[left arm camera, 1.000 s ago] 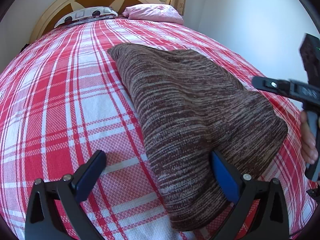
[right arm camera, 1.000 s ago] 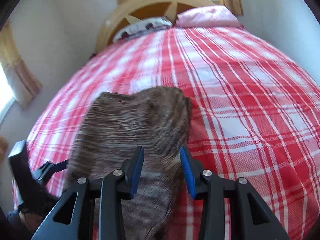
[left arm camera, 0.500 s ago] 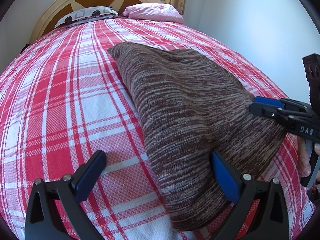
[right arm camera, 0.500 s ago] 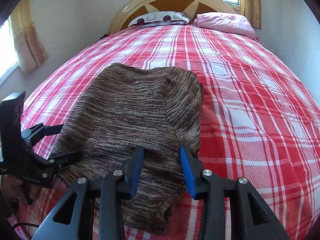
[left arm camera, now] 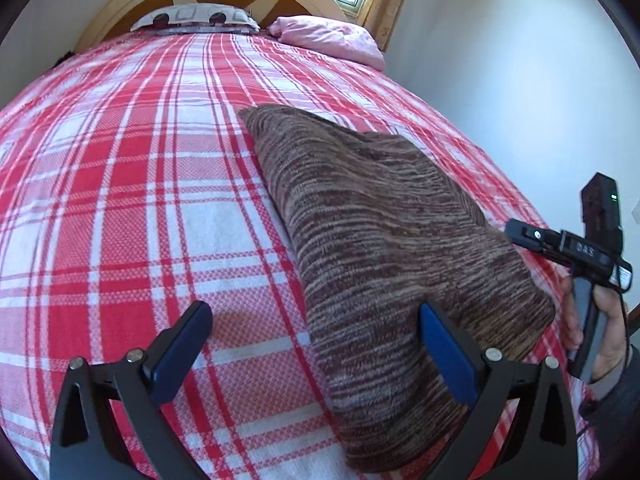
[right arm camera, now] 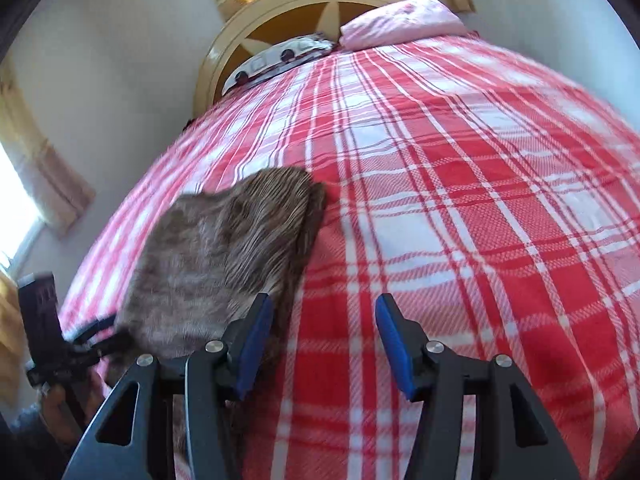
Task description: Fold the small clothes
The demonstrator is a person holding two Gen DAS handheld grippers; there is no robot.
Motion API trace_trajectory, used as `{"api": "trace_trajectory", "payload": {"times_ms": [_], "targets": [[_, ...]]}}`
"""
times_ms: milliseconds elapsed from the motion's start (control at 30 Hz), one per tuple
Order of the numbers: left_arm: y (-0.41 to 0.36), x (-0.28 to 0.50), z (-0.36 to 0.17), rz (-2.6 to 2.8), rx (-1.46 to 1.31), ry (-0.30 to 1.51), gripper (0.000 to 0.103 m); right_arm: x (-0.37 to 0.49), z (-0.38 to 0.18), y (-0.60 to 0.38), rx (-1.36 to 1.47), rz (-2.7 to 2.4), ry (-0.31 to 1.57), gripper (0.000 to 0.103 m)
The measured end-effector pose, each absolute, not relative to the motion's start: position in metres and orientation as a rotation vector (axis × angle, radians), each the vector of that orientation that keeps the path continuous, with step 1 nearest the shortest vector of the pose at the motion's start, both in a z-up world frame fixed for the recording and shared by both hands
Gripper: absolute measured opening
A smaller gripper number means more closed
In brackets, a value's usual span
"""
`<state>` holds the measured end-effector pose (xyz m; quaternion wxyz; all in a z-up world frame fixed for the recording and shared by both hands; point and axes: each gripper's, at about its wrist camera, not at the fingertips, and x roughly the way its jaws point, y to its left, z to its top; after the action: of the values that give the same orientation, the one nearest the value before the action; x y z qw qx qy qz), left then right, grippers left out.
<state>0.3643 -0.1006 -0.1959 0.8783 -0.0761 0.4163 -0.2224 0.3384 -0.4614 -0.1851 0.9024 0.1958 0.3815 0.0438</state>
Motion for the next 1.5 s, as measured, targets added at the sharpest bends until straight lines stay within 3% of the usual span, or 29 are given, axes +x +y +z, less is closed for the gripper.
{"api": "trace_trajectory", "payload": {"times_ms": [767,967,1167,1300,1367,1433,1500], "targets": [[-0.129,0.370,-0.204,-0.466,-0.041,0.911,0.103,0.455,-0.211,-0.448,0.511,0.218,0.851,0.054],[-0.128,0.368,-0.205,-0.474,-0.041,0.908,0.103,0.452,-0.216,-0.444,0.489,0.240,0.834,0.036],[-0.131,0.363,-0.203,-0.484,-0.027,0.899,0.103,0.452,-0.217,-0.445,0.485,0.240,0.830,0.035],[-0.135,0.357,-0.200,-0.541,-0.027,0.884,0.087,0.451,-0.216,-0.440,0.450,0.225,0.832,0.035],[-0.137,0.354,-0.199,-0.559,-0.028,0.882,0.084,0.451,-0.216,-0.440,0.446,0.221,0.833,0.034],[-0.135,0.353,-0.198,-0.589,-0.049,0.883,0.068,0.451,-0.215,-0.440,0.450,0.222,0.832,0.031],[-0.134,0.353,-0.198,-0.609,-0.072,0.886,0.064,0.449,-0.214,-0.436,0.436,0.220,0.828,0.026]]}}
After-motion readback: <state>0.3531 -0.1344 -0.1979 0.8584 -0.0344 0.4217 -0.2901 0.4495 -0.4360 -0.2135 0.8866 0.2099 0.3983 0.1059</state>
